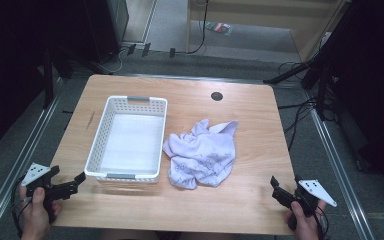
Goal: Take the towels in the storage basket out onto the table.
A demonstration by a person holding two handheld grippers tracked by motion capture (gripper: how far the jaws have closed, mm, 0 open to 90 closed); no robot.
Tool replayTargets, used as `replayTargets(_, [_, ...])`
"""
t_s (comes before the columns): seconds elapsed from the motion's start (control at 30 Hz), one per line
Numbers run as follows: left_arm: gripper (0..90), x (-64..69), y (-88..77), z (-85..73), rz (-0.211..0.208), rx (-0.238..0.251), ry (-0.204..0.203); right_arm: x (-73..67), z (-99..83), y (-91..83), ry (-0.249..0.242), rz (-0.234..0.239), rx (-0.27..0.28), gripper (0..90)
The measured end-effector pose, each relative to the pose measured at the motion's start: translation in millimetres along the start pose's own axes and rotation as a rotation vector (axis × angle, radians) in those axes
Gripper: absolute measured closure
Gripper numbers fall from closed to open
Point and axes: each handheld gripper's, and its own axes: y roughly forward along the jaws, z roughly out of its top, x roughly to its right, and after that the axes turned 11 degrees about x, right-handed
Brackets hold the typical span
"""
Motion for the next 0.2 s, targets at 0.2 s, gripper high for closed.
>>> replayTargets(0.2, [0.0,-5.1,-0.9,1.1,-0.004,0.001,-0.033,0.1,0.1,0.1,0.002,0.0,-0.003,12.6])
